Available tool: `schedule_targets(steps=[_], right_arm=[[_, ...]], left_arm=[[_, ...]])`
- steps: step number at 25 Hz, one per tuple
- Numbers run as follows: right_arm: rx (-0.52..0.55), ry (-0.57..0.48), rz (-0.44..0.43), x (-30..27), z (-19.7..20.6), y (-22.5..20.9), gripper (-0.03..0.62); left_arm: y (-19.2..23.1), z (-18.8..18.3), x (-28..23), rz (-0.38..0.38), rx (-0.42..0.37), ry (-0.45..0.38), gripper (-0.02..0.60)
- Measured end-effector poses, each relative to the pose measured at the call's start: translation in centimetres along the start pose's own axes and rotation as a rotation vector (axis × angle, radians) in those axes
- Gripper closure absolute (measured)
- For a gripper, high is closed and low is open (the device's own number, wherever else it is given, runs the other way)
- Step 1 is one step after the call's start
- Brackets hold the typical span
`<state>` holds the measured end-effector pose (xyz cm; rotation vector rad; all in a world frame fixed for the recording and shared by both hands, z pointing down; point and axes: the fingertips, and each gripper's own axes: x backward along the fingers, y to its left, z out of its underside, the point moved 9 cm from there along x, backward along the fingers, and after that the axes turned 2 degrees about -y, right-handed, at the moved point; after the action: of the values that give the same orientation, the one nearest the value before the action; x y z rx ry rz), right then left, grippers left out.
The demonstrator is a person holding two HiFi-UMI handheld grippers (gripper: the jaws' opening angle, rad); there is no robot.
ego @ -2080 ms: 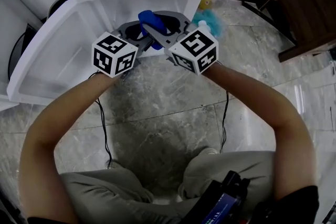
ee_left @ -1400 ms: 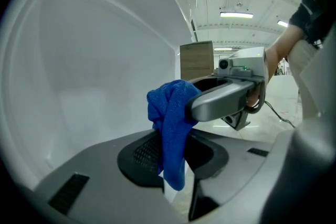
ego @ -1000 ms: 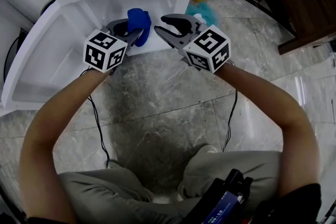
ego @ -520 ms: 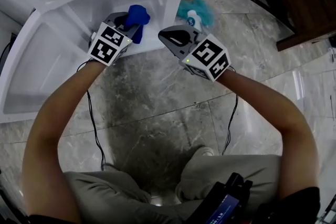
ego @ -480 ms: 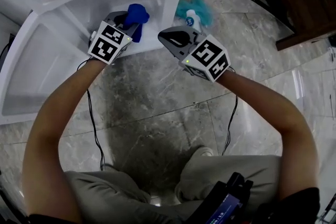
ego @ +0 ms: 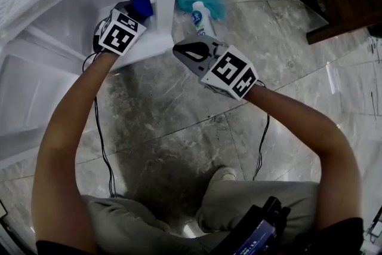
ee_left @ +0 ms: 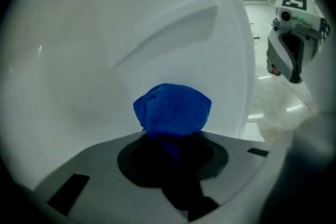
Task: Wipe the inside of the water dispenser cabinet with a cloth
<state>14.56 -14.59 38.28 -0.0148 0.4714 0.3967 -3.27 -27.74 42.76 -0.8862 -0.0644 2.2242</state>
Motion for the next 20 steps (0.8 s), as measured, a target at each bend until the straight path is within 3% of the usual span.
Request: schedule_targets(steps=[8, 15, 20], right_arm=[[-0.021, 0.026, -0.013, 0.1, 0.9, 1.0, 0.595], [0.004, -0.011, -0.050, -1.3, -1.0, 1.6, 0.595], [-0.007, -0.019, -0.078, -1.6, -0.8, 2.0, 0.595]], left_arm=[[3.1, -0.5, -2.3, -0.124, 0.020, 0.062, 0.479], [0.5, 0.1, -0.3, -0.053, -0.058, 0.032, 0.480], [0.6, 0.1, -0.8, -0.050, -0.047, 0.036, 0.480]])
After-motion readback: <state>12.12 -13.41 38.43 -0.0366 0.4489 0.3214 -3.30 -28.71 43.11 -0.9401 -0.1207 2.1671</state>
